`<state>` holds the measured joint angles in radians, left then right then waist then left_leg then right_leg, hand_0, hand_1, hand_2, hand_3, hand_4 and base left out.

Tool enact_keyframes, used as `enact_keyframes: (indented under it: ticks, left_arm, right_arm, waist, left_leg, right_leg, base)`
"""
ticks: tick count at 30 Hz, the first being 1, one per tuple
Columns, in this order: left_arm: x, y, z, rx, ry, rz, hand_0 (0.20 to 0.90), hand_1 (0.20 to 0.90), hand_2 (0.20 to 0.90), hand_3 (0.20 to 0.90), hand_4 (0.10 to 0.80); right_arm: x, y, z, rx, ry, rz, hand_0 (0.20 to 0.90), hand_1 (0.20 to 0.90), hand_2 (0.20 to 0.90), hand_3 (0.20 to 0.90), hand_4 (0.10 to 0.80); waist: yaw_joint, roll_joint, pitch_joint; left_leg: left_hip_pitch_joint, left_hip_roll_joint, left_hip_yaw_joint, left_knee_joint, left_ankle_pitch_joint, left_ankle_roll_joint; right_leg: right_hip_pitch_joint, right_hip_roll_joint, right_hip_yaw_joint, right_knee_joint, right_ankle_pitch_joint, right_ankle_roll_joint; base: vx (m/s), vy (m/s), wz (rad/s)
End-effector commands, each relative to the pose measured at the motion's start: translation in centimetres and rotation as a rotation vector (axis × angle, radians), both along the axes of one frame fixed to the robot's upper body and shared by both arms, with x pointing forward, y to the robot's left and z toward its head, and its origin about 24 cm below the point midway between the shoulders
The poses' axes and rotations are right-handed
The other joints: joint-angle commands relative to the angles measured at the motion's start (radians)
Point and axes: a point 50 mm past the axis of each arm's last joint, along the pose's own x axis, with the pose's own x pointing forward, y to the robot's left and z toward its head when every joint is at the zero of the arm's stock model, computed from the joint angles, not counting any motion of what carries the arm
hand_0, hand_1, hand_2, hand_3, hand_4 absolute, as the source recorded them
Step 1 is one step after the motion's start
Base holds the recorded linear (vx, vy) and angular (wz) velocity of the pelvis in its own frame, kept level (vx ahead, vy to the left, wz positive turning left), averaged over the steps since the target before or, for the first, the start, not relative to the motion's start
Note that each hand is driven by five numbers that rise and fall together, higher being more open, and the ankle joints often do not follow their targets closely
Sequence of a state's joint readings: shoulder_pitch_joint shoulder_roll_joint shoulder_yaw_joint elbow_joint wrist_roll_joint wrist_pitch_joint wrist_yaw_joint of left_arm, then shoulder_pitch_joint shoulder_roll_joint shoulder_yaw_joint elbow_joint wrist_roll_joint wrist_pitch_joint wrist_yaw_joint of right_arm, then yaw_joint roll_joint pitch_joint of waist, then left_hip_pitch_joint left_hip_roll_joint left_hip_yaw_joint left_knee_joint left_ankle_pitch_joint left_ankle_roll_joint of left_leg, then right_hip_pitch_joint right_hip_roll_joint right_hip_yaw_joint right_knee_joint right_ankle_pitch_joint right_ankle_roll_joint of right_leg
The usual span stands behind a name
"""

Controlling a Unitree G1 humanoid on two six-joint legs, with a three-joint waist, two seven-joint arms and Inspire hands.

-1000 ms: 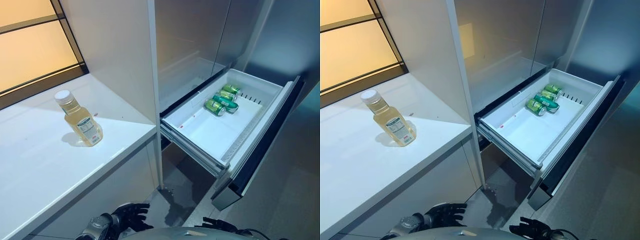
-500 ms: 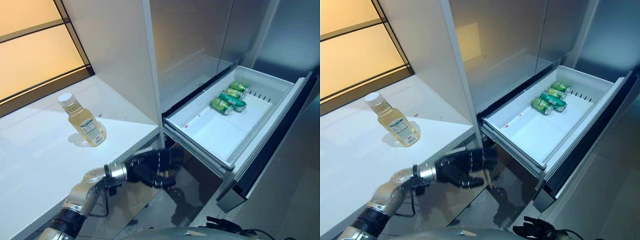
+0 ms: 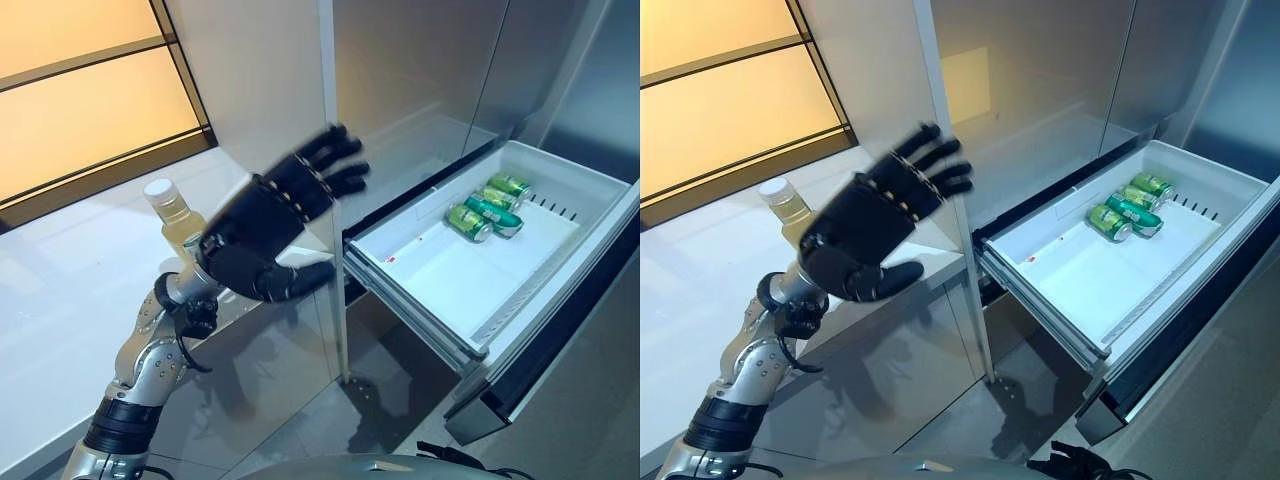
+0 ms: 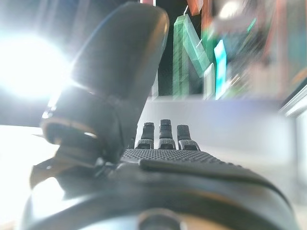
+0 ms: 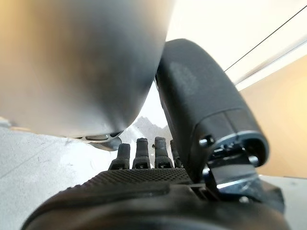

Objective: Put drinks into fridge and close the fridge

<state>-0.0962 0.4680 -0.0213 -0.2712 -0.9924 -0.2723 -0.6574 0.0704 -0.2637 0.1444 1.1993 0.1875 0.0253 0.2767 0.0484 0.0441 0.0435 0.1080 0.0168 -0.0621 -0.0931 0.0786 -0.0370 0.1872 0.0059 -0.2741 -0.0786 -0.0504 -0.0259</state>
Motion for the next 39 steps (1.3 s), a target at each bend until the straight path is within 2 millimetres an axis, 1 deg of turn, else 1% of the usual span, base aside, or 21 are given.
enact_keyframes:
  ticks: [1,3,7,11,13,16,22,26,32,33,39]
  left_arm:
    - [-1.4,1.8,6.2,-0.102,-0.375,0.26,0.9,0.9,0.9,0.9,0.8]
    - [-1.8,2.1,6.6,-0.103,-0.42,0.372,0.9,0.9,0.9,0.9,0.8]
    - [-1.9,2.2,6.9,-0.098,-0.422,0.528,0.9,0.9,0.9,0.9,0.8]
    - [-1.2,2.6,6.5,-0.076,-0.349,0.675,0.9,0.9,0.9,0.9,0.8]
    - [-0.5,3.1,5.9,-0.064,-0.289,0.746,0.9,0.9,0.9,0.9,0.8]
    - [0.0,3.8,5.3,-0.055,-0.227,0.816,0.9,0.9,0.9,0.9,0.8]
    - [0.8,4.8,4.0,-0.031,-0.152,0.916,0.9,0.9,0.9,0.9,0.8]
    - [1.1,5.4,3.4,-0.016,-0.138,0.999,0.9,0.9,0.9,0.9,0.8]
    - [1.7,5.6,2.2,0.015,-0.064,1.009,0.9,0.9,0.9,0.9,0.8]
    - [2.0,5.6,1.8,0.028,-0.039,1.006,0.9,0.9,0.9,0.9,0.8]
    - [2.7,5.4,0.6,0.075,0.025,0.978,0.9,0.9,0.9,0.9,0.8]
  right_arm:
    - [-0.4,1.6,-0.4,0.023,0.025,0.092,0.9,0.9,0.9,0.9,0.8]
    - [-0.3,1.7,-0.4,0.021,0.028,0.103,0.9,0.9,0.9,0.9,0.8]
    - [0.3,2.0,-0.4,0.022,0.024,0.128,0.9,0.9,0.9,0.9,0.8]
    - [1.2,2.4,-0.3,0.029,0.006,0.149,0.9,0.9,0.9,0.9,0.8]
    - [1.9,2.6,-0.2,0.035,-0.005,0.157,0.9,0.9,0.9,0.9,0.8]
    - [2.4,2.6,-0.1,0.041,-0.011,0.168,0.9,0.9,0.9,0.9,0.8]
    - [2.6,2.4,0.0,0.044,-0.004,0.175,0.9,0.9,0.9,0.9,0.8]
    - [2.4,1.9,0.0,0.03,0.011,0.179,0.9,0.9,0.9,0.9,0.8]
    - [2.2,1.4,0.0,0.015,0.02,0.182,0.9,0.9,0.9,0.9,0.8]
    - [2.2,1.3,0.1,0.012,0.02,0.184,0.9,0.9,0.9,0.9,0.8]
    - [2.4,1.0,0.2,0.016,0.022,0.194,0.9,0.9,0.9,0.9,0.8]
  waist:
    - [0.023,-0.026,-0.007]
    - [0.037,-0.029,-0.006]
    - [0.059,-0.035,0.0]
    - [0.081,-0.038,0.005]
    - [0.094,-0.04,0.009]
    - [0.105,-0.041,0.014]
    - [0.112,-0.042,0.02]
    - [0.108,-0.042,0.022]
    - [0.099,-0.041,0.024]
    - [0.095,-0.041,0.025]
    - [0.087,-0.041,0.026]
  left_leg:
    - [0.025,-0.053,0.012,0.006,-0.126,0.046]
    - [0.021,-0.054,-0.002,0.006,-0.121,0.044]
    - [0.012,-0.054,-0.028,0.008,-0.113,0.041]
    - [0.005,-0.057,-0.055,0.01,-0.105,0.039]
    - [0.0,-0.058,-0.07,0.013,-0.101,0.036]
    - [-0.001,-0.059,-0.082,0.017,-0.098,0.034]
    - [0.003,-0.06,-0.089,0.02,-0.095,0.031]
    - [0.007,-0.059,-0.082,0.021,-0.096,0.032]
    - [0.015,-0.057,-0.073,0.019,-0.097,0.032]
    - [0.018,-0.057,-0.068,0.019,-0.099,0.033]
    - [0.023,-0.056,-0.052,0.019,-0.101,0.033]
  right_leg:
    - [-0.034,-0.016,0.044,0.082,-0.053,0.053]
    - [-0.033,-0.014,0.037,0.086,-0.058,0.049]
    - [-0.034,-0.012,0.017,0.101,-0.07,0.04]
    - [-0.035,-0.013,-0.004,0.116,-0.081,0.033]
    - [-0.036,-0.014,-0.018,0.128,-0.089,0.029]
    - [-0.035,-0.018,-0.029,0.139,-0.095,0.027]
    - [-0.032,-0.024,-0.042,0.156,-0.104,0.026]
    - [-0.031,-0.028,-0.041,0.163,-0.108,0.028]
    - [-0.028,-0.029,-0.033,0.167,-0.107,0.031]
    - [-0.027,-0.029,-0.03,0.167,-0.106,0.033]
    - [-0.024,-0.029,-0.019,0.161,-0.099,0.039]
  base:
    - [0.011,-0.024,0.19]
    - [0.003,-0.019,0.18]
    - [-0.005,-0.028,0.19]
    - [-0.004,-0.021,0.19]
    - [0.002,-0.006,0.24]
    - [0.004,0.006,0.16]
    - [0.011,0.03,0.11]
    - [0.013,0.047,0.06]
    - [0.011,0.038,0.01]
    - [0.015,0.04,0.0]
    - [0.004,0.011,0.0]
